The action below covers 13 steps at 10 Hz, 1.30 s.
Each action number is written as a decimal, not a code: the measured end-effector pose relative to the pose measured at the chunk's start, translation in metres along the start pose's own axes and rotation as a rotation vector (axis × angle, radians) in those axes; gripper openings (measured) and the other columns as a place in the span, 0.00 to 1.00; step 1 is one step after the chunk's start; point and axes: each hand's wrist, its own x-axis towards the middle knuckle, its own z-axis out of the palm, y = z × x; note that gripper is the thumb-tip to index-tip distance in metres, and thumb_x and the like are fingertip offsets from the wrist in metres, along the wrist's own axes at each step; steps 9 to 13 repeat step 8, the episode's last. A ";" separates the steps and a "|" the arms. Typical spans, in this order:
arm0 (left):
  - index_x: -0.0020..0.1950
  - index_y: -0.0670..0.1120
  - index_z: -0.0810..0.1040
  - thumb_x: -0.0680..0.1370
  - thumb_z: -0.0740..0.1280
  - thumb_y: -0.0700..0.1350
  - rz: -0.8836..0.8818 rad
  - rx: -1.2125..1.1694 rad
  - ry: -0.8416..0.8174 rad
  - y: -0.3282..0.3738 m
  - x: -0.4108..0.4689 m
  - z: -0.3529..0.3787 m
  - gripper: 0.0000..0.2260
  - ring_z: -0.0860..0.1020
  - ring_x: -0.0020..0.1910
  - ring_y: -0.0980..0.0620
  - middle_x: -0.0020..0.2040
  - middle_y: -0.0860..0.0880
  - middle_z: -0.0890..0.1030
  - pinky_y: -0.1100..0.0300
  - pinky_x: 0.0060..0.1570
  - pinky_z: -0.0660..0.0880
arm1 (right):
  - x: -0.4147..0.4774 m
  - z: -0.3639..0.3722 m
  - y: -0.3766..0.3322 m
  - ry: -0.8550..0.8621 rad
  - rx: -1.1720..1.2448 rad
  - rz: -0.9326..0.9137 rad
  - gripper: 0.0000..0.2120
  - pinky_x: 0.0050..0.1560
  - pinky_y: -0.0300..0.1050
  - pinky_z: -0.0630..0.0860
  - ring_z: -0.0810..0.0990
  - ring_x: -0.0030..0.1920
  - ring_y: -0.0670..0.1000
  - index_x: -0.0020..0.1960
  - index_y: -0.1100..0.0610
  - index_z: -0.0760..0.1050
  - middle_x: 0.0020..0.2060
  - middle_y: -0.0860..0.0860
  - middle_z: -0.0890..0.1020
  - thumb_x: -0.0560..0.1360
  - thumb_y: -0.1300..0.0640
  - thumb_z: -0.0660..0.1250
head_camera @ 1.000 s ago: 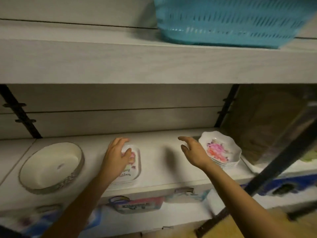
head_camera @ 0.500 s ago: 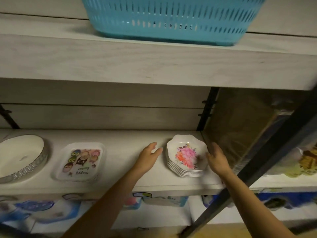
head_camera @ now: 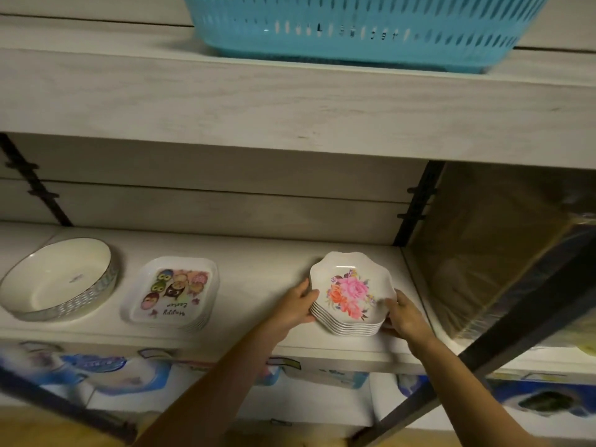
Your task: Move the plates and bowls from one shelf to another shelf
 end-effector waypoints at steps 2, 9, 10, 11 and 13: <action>0.65 0.44 0.71 0.79 0.59 0.41 0.008 0.068 0.118 -0.005 -0.021 -0.075 0.15 0.76 0.56 0.46 0.56 0.43 0.77 0.50 0.54 0.77 | -0.014 0.072 -0.013 -0.073 -0.065 -0.067 0.18 0.51 0.52 0.79 0.78 0.56 0.60 0.68 0.56 0.66 0.59 0.59 0.77 0.79 0.57 0.57; 0.65 0.44 0.72 0.77 0.63 0.47 0.350 0.717 0.339 -0.015 -0.058 -0.137 0.18 0.79 0.54 0.46 0.61 0.43 0.79 0.51 0.57 0.75 | -0.040 0.117 -0.020 0.078 -0.384 -0.181 0.26 0.64 0.58 0.70 0.74 0.63 0.61 0.73 0.58 0.56 0.67 0.59 0.72 0.79 0.50 0.57; 0.65 0.44 0.72 0.77 0.63 0.47 0.350 0.717 0.339 -0.015 -0.058 -0.137 0.18 0.79 0.54 0.46 0.61 0.43 0.79 0.51 0.57 0.75 | -0.040 0.117 -0.020 0.078 -0.384 -0.181 0.26 0.64 0.58 0.70 0.74 0.63 0.61 0.73 0.58 0.56 0.67 0.59 0.72 0.79 0.50 0.57; 0.65 0.44 0.72 0.77 0.63 0.47 0.350 0.717 0.339 -0.015 -0.058 -0.137 0.18 0.79 0.54 0.46 0.61 0.43 0.79 0.51 0.57 0.75 | -0.040 0.117 -0.020 0.078 -0.384 -0.181 0.26 0.64 0.58 0.70 0.74 0.63 0.61 0.73 0.58 0.56 0.67 0.59 0.72 0.79 0.50 0.57; 0.65 0.44 0.72 0.77 0.63 0.47 0.350 0.717 0.339 -0.015 -0.058 -0.137 0.18 0.79 0.54 0.46 0.61 0.43 0.79 0.51 0.57 0.75 | -0.040 0.117 -0.020 0.078 -0.384 -0.181 0.26 0.64 0.58 0.70 0.74 0.63 0.61 0.73 0.58 0.56 0.67 0.59 0.72 0.79 0.50 0.57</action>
